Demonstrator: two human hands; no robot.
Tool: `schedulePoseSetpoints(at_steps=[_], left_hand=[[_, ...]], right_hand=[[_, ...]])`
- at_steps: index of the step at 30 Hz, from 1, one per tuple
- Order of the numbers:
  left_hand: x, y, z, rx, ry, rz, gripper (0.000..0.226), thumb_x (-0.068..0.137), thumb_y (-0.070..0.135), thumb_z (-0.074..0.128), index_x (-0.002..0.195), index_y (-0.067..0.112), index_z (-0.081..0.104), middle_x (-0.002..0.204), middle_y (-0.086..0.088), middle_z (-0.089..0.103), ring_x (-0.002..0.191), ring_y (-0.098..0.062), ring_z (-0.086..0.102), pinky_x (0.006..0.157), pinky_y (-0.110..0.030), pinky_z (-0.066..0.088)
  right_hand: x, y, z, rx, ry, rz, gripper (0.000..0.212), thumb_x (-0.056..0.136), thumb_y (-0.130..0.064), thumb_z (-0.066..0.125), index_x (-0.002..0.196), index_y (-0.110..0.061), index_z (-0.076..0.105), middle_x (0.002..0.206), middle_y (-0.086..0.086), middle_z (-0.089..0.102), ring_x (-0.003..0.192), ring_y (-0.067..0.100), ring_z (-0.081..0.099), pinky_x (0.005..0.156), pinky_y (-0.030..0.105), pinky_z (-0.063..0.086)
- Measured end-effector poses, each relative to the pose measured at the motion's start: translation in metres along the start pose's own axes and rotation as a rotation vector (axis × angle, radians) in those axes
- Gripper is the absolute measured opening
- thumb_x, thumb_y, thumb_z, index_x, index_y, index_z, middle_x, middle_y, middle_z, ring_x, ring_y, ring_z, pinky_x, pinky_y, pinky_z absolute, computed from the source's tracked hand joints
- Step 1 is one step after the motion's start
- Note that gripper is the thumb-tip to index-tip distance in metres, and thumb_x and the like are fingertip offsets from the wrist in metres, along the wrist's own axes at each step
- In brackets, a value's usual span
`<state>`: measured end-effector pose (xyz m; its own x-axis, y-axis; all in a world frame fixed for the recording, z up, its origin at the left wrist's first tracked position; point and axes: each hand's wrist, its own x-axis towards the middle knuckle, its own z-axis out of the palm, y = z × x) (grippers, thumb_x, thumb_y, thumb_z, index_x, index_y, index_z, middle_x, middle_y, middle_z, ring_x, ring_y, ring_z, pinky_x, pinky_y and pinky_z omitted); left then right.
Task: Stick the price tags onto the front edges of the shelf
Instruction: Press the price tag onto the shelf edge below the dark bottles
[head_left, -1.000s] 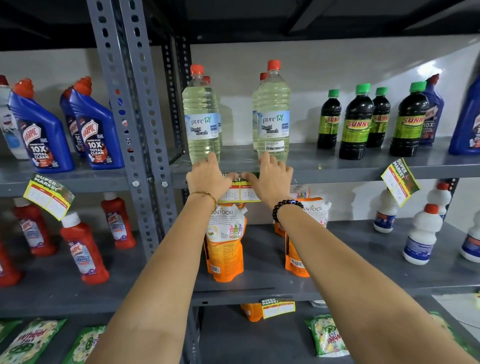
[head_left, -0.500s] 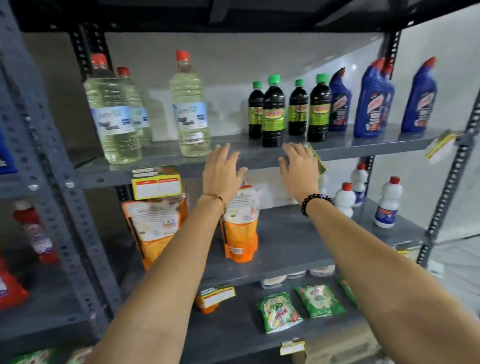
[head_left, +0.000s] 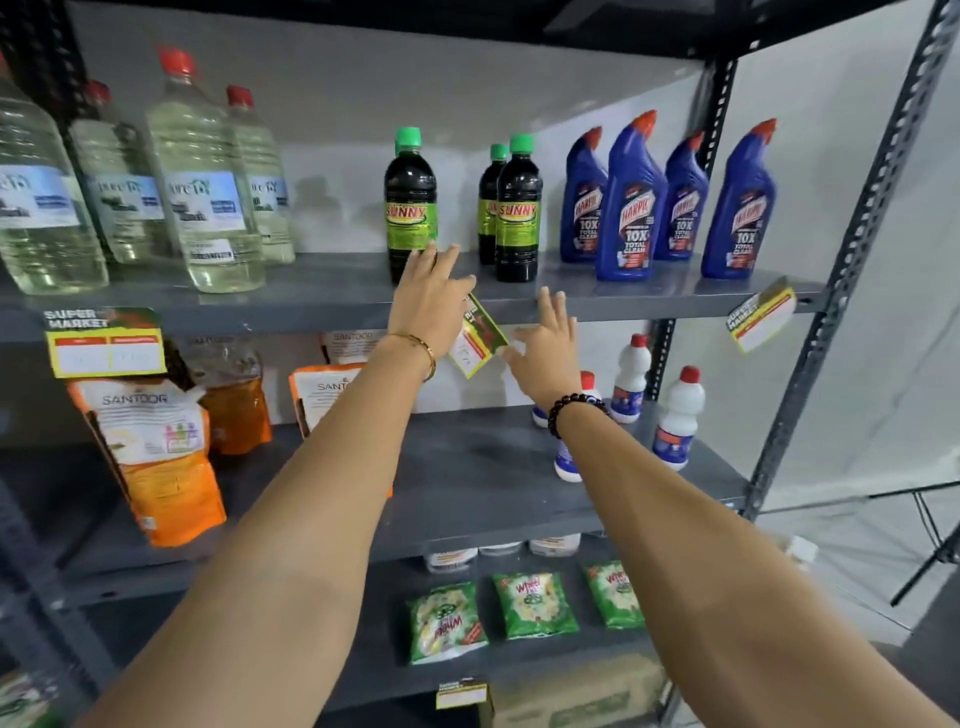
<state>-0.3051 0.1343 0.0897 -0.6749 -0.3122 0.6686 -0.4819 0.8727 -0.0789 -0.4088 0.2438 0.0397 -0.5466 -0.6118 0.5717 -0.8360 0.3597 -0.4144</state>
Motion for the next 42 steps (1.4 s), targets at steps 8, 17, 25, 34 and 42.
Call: schedulePoseSetpoints(at_steps=[8, 17, 25, 34, 42], left_hand=[[0.003, 0.007, 0.006, 0.057, -0.006, -0.030, 0.023, 0.090, 0.013, 0.057, 0.113, 0.009, 0.058, 0.143, -0.018, 0.042, 0.140, -0.035, 0.026, 0.120, -0.045, 0.013], [-0.010, 0.008, 0.008, -0.168, 0.137, -0.150, 0.010, 0.089, 0.004, 0.053, 0.087, 0.005, 0.062, 0.124, -0.011, 0.057, 0.122, -0.031, 0.046, 0.112, -0.042, 0.033], [-0.023, 0.012, 0.031, -0.321, 0.075, -0.274, 0.015, 0.084, 0.000, 0.055, 0.076, 0.008, 0.064, 0.120, -0.007, 0.058, 0.120, -0.028, 0.046, 0.118, -0.046, 0.024], [-0.010, 0.018, 0.023, -0.198, 0.142, -0.347, 0.015, 0.091, 0.008, 0.046, 0.087, 0.017, 0.057, 0.094, -0.006, 0.062, 0.089, -0.025, 0.056, 0.061, -0.031, 0.035], [-0.005, 0.017, 0.024, -0.115, 0.157, -0.352, 0.012, 0.091, 0.018, 0.051, 0.102, 0.015, 0.052, 0.100, -0.008, 0.063, 0.091, -0.027, 0.058, 0.062, -0.033, 0.038]], right_hand=[[0.010, 0.002, 0.008, -0.025, -0.005, 0.022, 0.022, 0.091, -0.020, 0.055, 0.098, -0.005, 0.069, 0.159, 0.017, 0.005, 0.147, 0.032, -0.003, 0.121, 0.049, 0.005], [0.018, 0.015, -0.008, 0.000, 0.022, -0.087, 0.022, 0.091, -0.016, 0.051, 0.100, -0.004, 0.068, 0.152, 0.018, 0.031, 0.146, 0.035, 0.012, 0.121, 0.049, 0.008], [0.033, 0.028, -0.026, 0.061, -0.019, -0.122, 0.012, 0.082, -0.011, 0.065, 0.076, -0.003, 0.069, 0.109, 0.013, 0.065, 0.104, 0.032, 0.057, 0.088, 0.032, 0.042], [0.047, 0.018, -0.034, 0.011, 0.030, -0.102, 0.015, 0.086, -0.019, 0.060, 0.083, -0.006, 0.067, 0.098, 0.016, 0.066, 0.091, 0.035, 0.060, 0.083, 0.040, 0.046], [0.051, 0.015, -0.030, 0.000, 0.082, -0.027, 0.023, 0.083, -0.029, 0.063, 0.088, -0.006, 0.058, 0.097, 0.013, 0.065, 0.093, 0.034, 0.059, 0.085, 0.039, 0.042]])
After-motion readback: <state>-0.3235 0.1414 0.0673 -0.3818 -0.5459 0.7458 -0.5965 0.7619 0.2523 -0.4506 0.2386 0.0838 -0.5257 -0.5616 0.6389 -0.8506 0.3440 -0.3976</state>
